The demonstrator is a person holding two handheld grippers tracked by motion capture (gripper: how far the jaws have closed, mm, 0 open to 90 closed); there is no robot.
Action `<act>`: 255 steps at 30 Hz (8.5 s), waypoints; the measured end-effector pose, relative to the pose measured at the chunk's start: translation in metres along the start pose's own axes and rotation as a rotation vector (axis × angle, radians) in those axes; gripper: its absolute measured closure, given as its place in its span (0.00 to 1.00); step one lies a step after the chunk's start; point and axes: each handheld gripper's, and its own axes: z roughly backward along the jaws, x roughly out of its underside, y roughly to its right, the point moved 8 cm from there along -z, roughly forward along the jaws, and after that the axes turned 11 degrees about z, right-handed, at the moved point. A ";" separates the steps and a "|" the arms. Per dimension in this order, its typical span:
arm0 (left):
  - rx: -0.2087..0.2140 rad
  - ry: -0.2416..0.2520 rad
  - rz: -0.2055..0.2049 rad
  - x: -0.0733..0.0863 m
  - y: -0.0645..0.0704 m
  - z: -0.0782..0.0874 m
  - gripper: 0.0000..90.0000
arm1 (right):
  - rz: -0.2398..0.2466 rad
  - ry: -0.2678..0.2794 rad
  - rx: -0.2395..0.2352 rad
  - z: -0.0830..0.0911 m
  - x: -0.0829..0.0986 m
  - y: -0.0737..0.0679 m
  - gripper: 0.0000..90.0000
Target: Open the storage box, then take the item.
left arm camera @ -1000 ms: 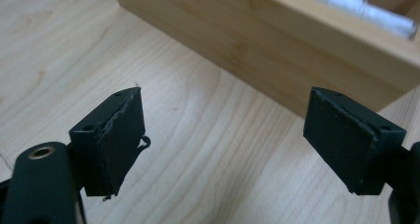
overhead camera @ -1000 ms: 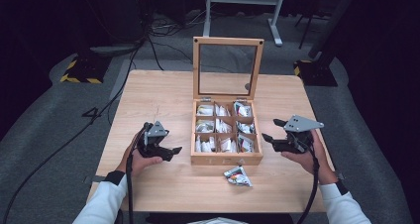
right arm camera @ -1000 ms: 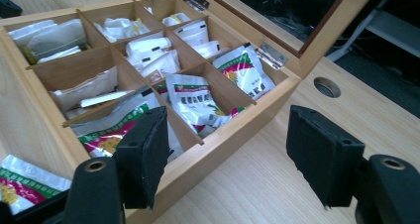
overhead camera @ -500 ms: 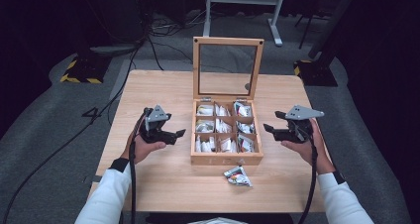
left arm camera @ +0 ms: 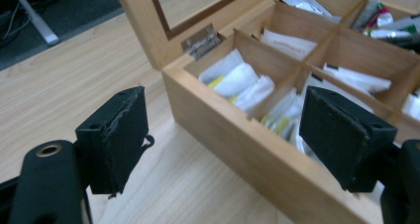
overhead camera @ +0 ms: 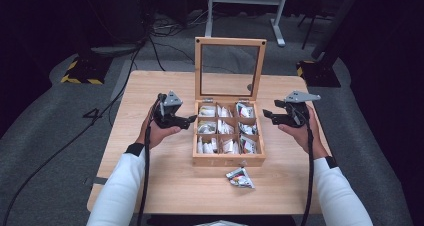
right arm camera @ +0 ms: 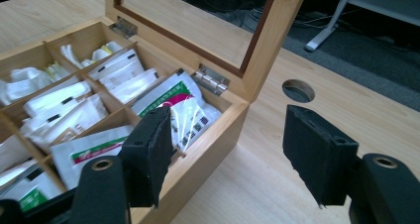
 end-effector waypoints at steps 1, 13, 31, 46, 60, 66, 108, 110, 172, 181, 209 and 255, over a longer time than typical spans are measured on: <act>-0.004 0.002 0.004 -0.003 0.001 -0.003 0.21 | 0.000 -0.002 -0.002 -0.003 -0.001 0.001 0.40; -0.035 -0.001 0.053 -0.036 -0.006 -0.040 0.21 | -0.039 -0.011 -0.004 -0.033 -0.010 0.018 0.41; -0.107 -0.063 0.114 -0.037 -0.035 -0.065 0.21 | -0.087 -0.045 -0.012 -0.066 -0.012 0.031 0.40; -0.110 -0.097 0.101 -0.044 -0.032 -0.082 0.22 | -0.104 -0.062 -0.013 -0.084 -0.015 0.031 0.40; -0.104 -0.122 0.097 -0.046 -0.030 -0.095 0.22 | -0.143 -0.051 -0.029 -0.099 -0.016 0.033 0.41; -0.115 -0.131 0.107 -0.043 -0.040 -0.094 0.23 | -0.148 -0.070 -0.028 -0.104 -0.013 0.034 0.45; -0.031 -0.001 0.125 -0.068 -0.023 -0.061 0.58 | -0.197 0.007 -0.047 -0.094 -0.029 0.030 0.55; -0.033 0.004 0.126 -0.068 -0.021 -0.059 0.57 | -0.207 0.018 -0.048 -0.089 -0.029 0.031 0.57; 0.040 0.093 0.002 -0.071 0.015 0.009 0.62 | -0.102 0.099 -0.051 -0.030 -0.042 0.011 0.59; 0.038 0.089 -0.041 -0.067 0.022 0.021 0.63 | -0.096 0.126 -0.060 -0.016 -0.040 0.005 0.59; 0.030 0.060 -0.105 -0.043 0.040 0.036 0.56 | -0.057 0.142 -0.086 0.005 -0.026 -0.016 0.59; 0.025 0.019 -0.143 -0.008 0.057 0.040 0.48 | 0.052 0.146 -0.098 0.043 -0.003 -0.045 0.54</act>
